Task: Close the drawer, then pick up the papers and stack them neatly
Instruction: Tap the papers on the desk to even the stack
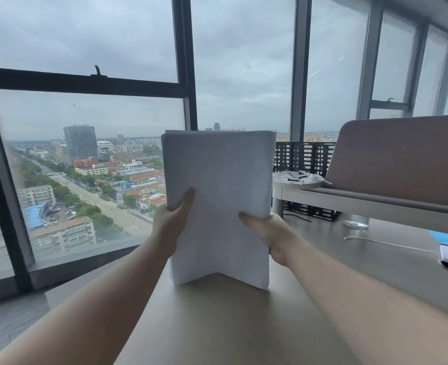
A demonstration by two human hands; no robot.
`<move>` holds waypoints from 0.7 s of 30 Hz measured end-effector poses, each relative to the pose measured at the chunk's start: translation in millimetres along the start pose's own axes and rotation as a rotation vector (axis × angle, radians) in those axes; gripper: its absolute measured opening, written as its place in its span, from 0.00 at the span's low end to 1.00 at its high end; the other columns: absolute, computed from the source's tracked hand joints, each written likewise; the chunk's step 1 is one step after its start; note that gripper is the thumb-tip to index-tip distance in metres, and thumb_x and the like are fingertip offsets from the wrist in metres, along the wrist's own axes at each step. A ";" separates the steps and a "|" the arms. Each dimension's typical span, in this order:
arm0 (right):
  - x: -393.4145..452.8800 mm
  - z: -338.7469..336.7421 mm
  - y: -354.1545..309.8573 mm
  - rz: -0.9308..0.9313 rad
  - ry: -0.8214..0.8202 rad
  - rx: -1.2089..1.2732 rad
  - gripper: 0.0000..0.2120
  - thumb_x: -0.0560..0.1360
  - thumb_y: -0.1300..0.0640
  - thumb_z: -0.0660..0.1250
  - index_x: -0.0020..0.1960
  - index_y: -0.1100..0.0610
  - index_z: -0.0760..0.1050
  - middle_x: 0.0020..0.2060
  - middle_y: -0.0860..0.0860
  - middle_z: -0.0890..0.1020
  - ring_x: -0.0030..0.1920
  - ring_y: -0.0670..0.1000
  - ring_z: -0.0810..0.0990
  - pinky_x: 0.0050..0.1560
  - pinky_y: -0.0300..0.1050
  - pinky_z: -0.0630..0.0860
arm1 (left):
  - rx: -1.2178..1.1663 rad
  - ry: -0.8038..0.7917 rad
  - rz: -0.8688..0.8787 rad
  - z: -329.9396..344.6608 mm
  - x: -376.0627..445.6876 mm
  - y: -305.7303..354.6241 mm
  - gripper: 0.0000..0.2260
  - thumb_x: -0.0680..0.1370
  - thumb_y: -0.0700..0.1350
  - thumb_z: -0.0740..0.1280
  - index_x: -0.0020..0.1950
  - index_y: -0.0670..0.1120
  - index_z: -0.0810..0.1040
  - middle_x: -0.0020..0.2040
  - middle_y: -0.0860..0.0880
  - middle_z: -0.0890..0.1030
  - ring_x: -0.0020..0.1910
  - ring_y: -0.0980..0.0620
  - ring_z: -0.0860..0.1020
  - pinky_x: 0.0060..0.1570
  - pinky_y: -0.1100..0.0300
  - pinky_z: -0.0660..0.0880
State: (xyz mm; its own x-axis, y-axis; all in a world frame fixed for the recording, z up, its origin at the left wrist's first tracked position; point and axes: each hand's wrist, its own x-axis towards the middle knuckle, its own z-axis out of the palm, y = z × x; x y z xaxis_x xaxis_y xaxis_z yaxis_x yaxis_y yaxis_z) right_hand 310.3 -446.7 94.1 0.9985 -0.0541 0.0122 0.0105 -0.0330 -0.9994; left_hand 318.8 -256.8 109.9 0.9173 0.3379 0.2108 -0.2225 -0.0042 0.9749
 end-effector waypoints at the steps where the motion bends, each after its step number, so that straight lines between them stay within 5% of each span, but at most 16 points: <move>1: -1.8 0.0 0.9 -0.014 0.015 0.025 0.22 0.65 0.45 0.75 0.56 0.55 0.81 0.57 0.55 0.83 0.57 0.57 0.82 0.63 0.57 0.76 | 0.027 0.025 0.015 3.2 1.6 0.9 0.15 0.69 0.60 0.71 0.35 0.49 0.79 0.36 0.50 0.81 0.38 0.47 0.80 0.47 0.52 0.79; 4: -6.8 -5.4 3.2 -0.022 0.052 0.121 0.07 0.75 0.54 0.68 0.52 0.55 0.79 0.50 0.55 0.84 0.55 0.60 0.82 0.63 0.58 0.75 | 0.109 0.012 0.070 9.5 9.9 -1.1 0.18 0.69 0.62 0.69 0.40 0.46 0.81 0.35 0.49 0.81 0.34 0.49 0.80 0.38 0.55 0.78; 7: -5.6 -12.0 9.6 -0.013 0.126 0.188 0.11 0.78 0.58 0.64 0.59 0.59 0.77 0.48 0.58 0.83 0.50 0.61 0.82 0.57 0.59 0.77 | 0.328 -0.084 0.106 12.7 18.3 -14.8 0.20 0.73 0.59 0.66 0.44 0.41 0.78 0.36 0.46 0.78 0.35 0.46 0.77 0.35 0.57 0.72; 12: -2.1 -20.1 31.9 0.116 0.192 0.225 0.13 0.78 0.57 0.63 0.60 0.62 0.76 0.53 0.61 0.82 0.52 0.62 0.82 0.58 0.65 0.76 | 0.696 -0.215 0.007 21.4 19.0 -54.3 0.16 0.81 0.47 0.56 0.33 0.47 0.65 0.33 0.48 0.69 0.42 0.46 0.69 0.40 0.56 0.61; 16: 5.2 -22.7 55.3 0.168 0.252 0.253 0.16 0.76 0.56 0.64 0.60 0.63 0.76 0.53 0.62 0.83 0.52 0.65 0.82 0.57 0.66 0.77 | 0.749 -0.222 -0.034 22.4 17.2 -80.4 0.15 0.81 0.43 0.54 0.35 0.46 0.67 0.47 0.41 0.75 0.47 0.46 0.71 0.48 0.57 0.64; 19: 5.6 -25.3 63.4 0.234 0.303 0.258 0.15 0.77 0.59 0.62 0.62 0.63 0.75 0.54 0.62 0.81 0.54 0.65 0.82 0.58 0.66 0.76 | 0.812 -0.227 -0.036 21.7 15.9 -89.1 0.15 0.81 0.43 0.55 0.49 0.36 0.77 0.57 0.35 0.78 0.57 0.40 0.75 0.55 0.55 0.69; 21: 3.1 -28.2 66.9 0.286 0.313 0.251 0.14 0.78 0.62 0.60 0.62 0.62 0.75 0.51 0.60 0.80 0.50 0.63 0.81 0.57 0.61 0.77 | 0.872 -0.243 -0.012 21.3 14.0 -90.7 0.16 0.81 0.44 0.56 0.45 0.35 0.78 0.57 0.32 0.79 0.58 0.37 0.76 0.55 0.53 0.71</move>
State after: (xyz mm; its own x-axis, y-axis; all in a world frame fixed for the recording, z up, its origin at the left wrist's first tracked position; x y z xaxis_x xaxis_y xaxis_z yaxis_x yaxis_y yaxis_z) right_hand 312.6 -477.3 28.3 0.8992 -0.3245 -0.2935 -0.2107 0.2668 -0.9404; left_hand 358.8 -271.7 26.0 0.9844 0.1346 0.1130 0.0258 -0.7467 0.6646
